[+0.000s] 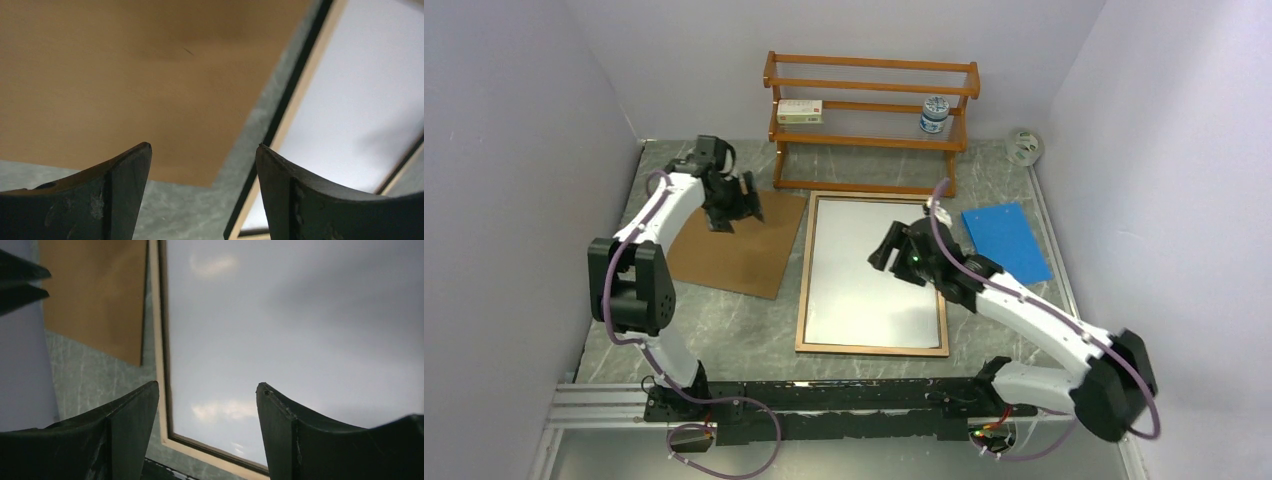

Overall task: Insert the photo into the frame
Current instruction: Place the photo in the photo frame, then move the photo frame item to the center of the board.

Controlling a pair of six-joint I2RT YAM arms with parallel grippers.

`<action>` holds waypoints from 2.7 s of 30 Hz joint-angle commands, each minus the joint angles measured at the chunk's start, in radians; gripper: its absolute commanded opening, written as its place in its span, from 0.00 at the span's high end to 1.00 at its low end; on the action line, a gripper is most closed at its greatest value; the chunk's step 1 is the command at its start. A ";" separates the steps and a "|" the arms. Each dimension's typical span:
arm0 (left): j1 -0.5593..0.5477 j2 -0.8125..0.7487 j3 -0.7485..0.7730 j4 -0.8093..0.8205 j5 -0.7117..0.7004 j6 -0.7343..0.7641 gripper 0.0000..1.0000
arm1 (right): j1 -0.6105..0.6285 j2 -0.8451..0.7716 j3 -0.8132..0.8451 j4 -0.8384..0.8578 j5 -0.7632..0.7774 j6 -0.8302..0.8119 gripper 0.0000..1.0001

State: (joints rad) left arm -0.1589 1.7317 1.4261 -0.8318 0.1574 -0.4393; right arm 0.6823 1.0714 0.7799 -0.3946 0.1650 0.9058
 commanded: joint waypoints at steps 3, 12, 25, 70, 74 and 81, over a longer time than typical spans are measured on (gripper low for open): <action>0.154 -0.019 0.058 0.121 -0.111 -0.044 0.19 | 0.022 0.237 0.127 0.364 -0.204 -0.016 0.26; 0.280 0.042 0.064 0.147 0.042 -0.056 0.19 | 0.083 0.606 0.494 0.318 -0.226 -0.087 0.27; 0.293 0.472 0.416 0.478 0.348 -0.214 0.37 | 0.086 0.878 0.780 0.177 -0.308 -0.286 0.32; 0.215 0.270 0.203 -0.015 0.081 -0.002 0.33 | 0.076 0.994 0.930 0.022 -0.288 -0.412 0.32; 0.251 0.107 0.070 -0.048 -0.020 -0.175 0.24 | 0.082 1.062 1.019 -0.010 -0.326 -0.428 0.32; 0.403 -0.151 -0.286 -0.040 -0.147 -0.311 0.15 | 0.105 1.186 1.167 -0.061 -0.354 -0.448 0.31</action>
State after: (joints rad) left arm 0.1753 1.6688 1.2697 -0.8326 0.1425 -0.6373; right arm 0.7704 2.2139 1.8523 -0.4225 -0.1551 0.4854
